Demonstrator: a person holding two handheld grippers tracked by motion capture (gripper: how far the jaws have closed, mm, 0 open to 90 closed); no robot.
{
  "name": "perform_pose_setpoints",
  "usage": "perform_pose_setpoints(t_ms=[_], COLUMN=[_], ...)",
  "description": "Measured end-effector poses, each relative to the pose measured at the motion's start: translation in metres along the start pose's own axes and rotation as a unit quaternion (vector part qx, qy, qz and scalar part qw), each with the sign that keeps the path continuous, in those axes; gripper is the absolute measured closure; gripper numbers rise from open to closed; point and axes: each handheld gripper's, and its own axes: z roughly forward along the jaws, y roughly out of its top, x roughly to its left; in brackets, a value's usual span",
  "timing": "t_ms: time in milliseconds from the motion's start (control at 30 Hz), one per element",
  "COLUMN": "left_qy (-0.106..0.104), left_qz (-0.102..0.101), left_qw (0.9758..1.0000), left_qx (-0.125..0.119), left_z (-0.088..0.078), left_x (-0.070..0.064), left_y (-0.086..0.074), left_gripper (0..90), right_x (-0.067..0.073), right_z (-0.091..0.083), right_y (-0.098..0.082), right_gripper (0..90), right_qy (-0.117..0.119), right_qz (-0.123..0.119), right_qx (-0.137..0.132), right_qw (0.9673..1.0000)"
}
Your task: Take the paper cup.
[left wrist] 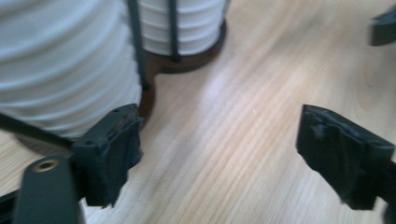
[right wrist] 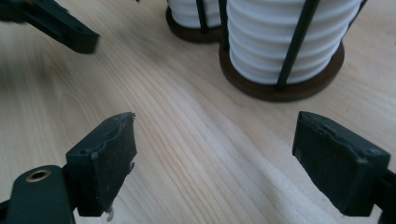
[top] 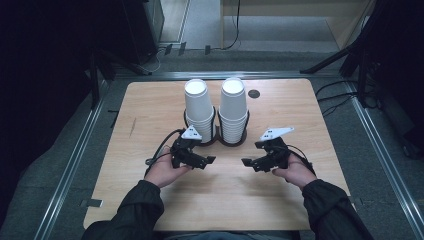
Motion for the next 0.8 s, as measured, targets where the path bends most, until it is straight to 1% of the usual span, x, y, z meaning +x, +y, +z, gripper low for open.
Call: perform_pose_setpoints(t_ms=[33,67,100,133,167,200,233,267,300,333,367,400,433,467,500,567,600,633,667,733,767,800], left_qy=[-0.009,-0.009,-0.031,-0.031,-0.044,-0.049,-0.042,-0.045,-0.052,-0.055,-0.059,-0.063,-0.078,-0.078,-0.104,-0.104,-0.104,-0.104,-0.102,-0.107,-0.107,-0.113], left_qz=[-0.002,-0.002,0.009,0.009,0.019,0.025,0.032,0.036,0.035,0.035,0.030,0.024,0.017,0.017,0.013,0.023,0.023,0.021,0.019,0.015,0.015,0.014], left_qw=[0.9999,0.9999,0.9994,0.9994,0.9988,0.9985,0.9986,0.9983,0.9980,0.9979,0.9976,0.9974,0.9964,0.9964,0.9943,0.9943,0.9943,0.9943,0.9946,0.9941,0.9941,0.9934], left_qx=[0.004,0.004,0.010,0.010,0.005,0.001,-0.001,-0.001,0.001,0.007,0.022,0.026,0.028,0.028,0.018,0.008,0.008,0.002,0.001,-0.003,-0.003,-0.008], left_z=[0.000,0.000,-0.003,-0.003,-0.005,-0.006,-0.007,-0.008,-0.008,-0.007,-0.007,-0.006,-0.007,-0.007,-0.007,-0.009,-0.009,-0.009,-0.010,-0.011,-0.011,-0.012], left_x=[0.000,0.000,0.001,0.001,0.001,0.001,0.000,-0.001,-0.001,-0.001,-0.002,-0.004,-0.005,-0.005,-0.009,-0.012,-0.012,-0.012,-0.012,-0.012,-0.012,-0.012], left_y=[0.000,0.000,-0.002,-0.002,-0.003,-0.003,-0.003,-0.003,-0.002,-0.002,-0.002,-0.002,-0.002,-0.002,-0.001,0.001,0.001,0.001,0.002,0.002,0.002,0.002], left_gripper=[15.0,15.0,15.0,15.1,15.1,15.2,17.6,32.3,34.4,34.7,35.6,39.1,42.6,44.5,44.2,44.1,44.0,44.0,44.5,47.7,47.9,49.4], right_x=[0.000,0.000,0.000,0.000,-0.001,-0.002,-0.003,-0.004,-0.005,-0.005,-0.005,-0.006,-0.007,-0.007,-0.009,-0.009,-0.009,-0.009,-0.010,-0.009,-0.009,-0.010], right_z=[-0.002,-0.002,-0.005,-0.005,-0.006,-0.006,-0.007,-0.009,-0.009,-0.011,-0.011,-0.012,-0.013,-0.013,-0.015,-0.015,-0.015,-0.015,-0.016,-0.016,-0.016,-0.016], right_y=[0.002,0.002,0.005,0.005,0.006,0.007,0.007,0.010,0.012,0.014,0.015,0.016,0.016,0.016,0.016,0.017,0.017,0.017,0.018,0.019,0.018,0.018], right_gripper=[13.6,13.6,13.4,13.4,13.5,13.5,13.5,13.8,14.8,16.3,18.5,18.6,19.2,19.2,21.8,26.3,26.3,29.5,32.5,34.2,34.7,36.9], right_qy=[0.002,0.002,0.013,0.013,0.019,0.034,0.041,0.069,0.075,0.071,0.072,0.071,0.067,0.067,0.063,0.061,0.061,0.064,0.073,0.071,0.071,0.070], right_qz=[-0.001,-0.001,0.003,0.003,0.006,0.005,0.005,0.006,0.008,0.011,0.011,0.014,0.018,0.018,0.018,0.012,0.012,0.014,0.018,0.015,0.014,0.014], right_qx=[-0.006,-0.006,-0.004,-0.004,-0.002,0.001,0.003,0.005,0.002,0.000,-0.002,-0.005,-0.008,-0.008,-0.011,-0.006,-0.006,-0.005,-0.003,-0.002,-0.002,0.003], right_qw=[1.0000,1.0000,0.9999,0.9999,0.9998,0.9994,0.9991,0.9976,0.9972,0.9974,0.9973,0.9974,0.9976,0.9976,0.9978,0.9980,0.9980,0.9979,0.9972,0.9974,0.9974,0.9974])
